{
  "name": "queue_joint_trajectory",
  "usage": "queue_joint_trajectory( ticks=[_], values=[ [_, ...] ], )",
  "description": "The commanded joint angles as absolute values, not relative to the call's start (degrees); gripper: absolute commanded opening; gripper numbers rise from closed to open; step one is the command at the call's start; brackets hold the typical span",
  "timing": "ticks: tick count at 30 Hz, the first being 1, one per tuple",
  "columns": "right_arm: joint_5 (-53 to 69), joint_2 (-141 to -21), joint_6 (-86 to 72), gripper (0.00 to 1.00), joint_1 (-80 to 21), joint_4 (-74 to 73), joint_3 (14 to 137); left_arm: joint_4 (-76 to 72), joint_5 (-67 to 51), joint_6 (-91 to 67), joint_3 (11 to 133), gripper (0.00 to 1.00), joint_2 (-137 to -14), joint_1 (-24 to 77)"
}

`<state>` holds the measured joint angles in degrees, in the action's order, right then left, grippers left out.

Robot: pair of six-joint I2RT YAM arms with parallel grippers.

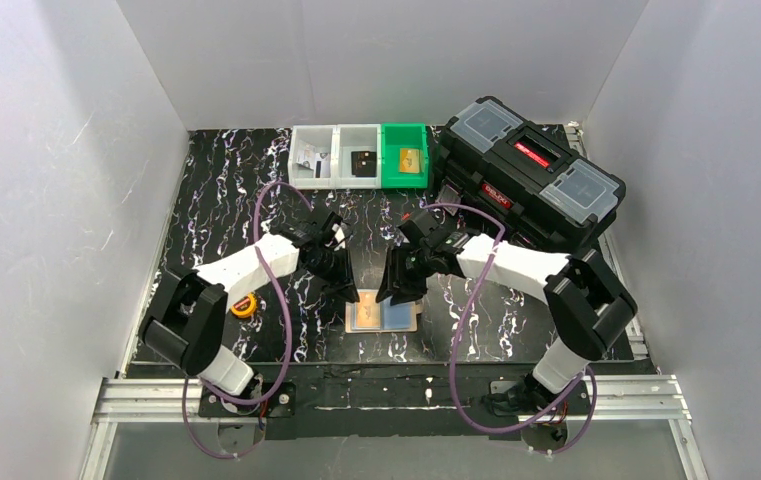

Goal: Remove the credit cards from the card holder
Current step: Remove the credit card from the card holder.

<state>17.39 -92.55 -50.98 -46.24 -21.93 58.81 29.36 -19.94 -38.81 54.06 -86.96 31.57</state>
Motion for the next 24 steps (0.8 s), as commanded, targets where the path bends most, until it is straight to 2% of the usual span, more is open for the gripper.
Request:
queue_joint_trajectory(
  ticks=[1, 9, 24],
  values=[
    [20.49, -94.81, -52.70, 0.46, -46.06, -16.64, 58.75, 30.28, -20.40, -37.18, 53.21, 0.13, -88.32, 31.46],
    [21.50, -98.10, -53.22, 0.43, -46.08, -13.22, 56.55, 26.69, -21.53, -38.08, 50.63, 0.07, -90.85, 31.51],
    [23.89, -102.03, -53.79, 0.42, -45.97, -9.39, 54.42, 24.06, -20.69, -41.03, 49.26, 0.04, -94.58, 33.14]
  ],
)
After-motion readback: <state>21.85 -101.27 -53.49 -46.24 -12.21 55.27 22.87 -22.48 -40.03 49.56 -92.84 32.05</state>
